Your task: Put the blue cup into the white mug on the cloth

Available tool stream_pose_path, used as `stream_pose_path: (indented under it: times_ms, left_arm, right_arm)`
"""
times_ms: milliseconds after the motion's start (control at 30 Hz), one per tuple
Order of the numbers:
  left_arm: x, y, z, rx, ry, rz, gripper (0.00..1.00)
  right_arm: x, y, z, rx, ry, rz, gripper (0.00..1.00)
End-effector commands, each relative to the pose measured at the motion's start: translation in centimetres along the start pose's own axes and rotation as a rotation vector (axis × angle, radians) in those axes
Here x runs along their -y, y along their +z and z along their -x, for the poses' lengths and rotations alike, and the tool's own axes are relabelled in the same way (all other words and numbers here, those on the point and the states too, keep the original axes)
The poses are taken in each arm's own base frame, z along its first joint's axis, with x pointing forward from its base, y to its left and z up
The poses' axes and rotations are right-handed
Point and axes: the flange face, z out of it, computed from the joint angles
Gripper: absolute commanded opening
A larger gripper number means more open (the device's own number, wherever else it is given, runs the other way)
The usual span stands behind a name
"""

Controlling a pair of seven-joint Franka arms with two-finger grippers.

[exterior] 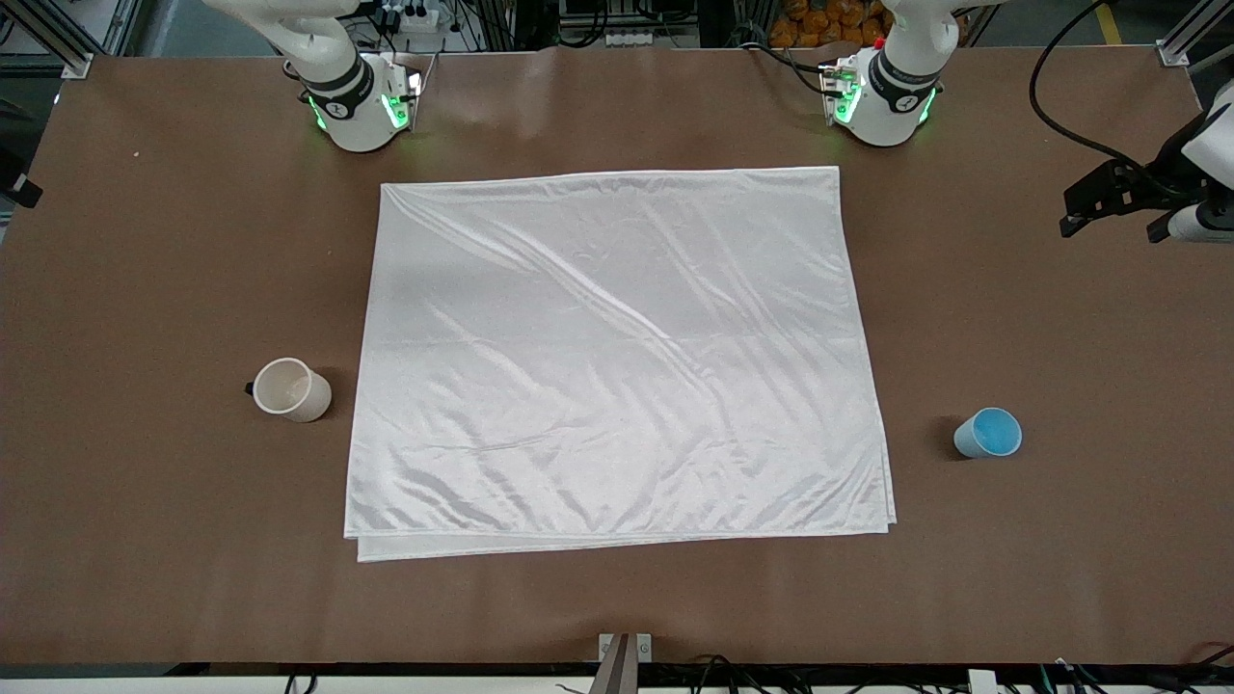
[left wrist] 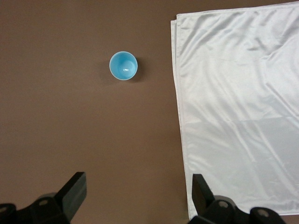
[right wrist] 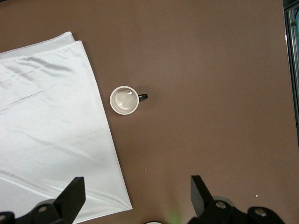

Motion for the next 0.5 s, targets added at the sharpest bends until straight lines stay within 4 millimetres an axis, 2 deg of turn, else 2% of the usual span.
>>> stream_pose_path:
  times_ms: [0, 400, 467]
  left_arm:
    - [0.21, -0.44, 0.58, 0.001, 0.026, -0.013, 1.0]
    - [0.21, -0.42, 0.48, 0.001, 0.026, -0.011, 1.0]
    - [0.22, -0.34, 0.44, 0.003, 0.027, -0.01, 1.0]
  right_arm:
    - [0.01, -0.55, 0.11, -0.014, -0.014, -0.005, 1.0]
    - [0.59, -0.36, -0.05, -0.029, -0.033, -0.056, 1.0]
    - [0.21, -0.28, -0.17, -0.029, -0.027, -0.055, 1.0]
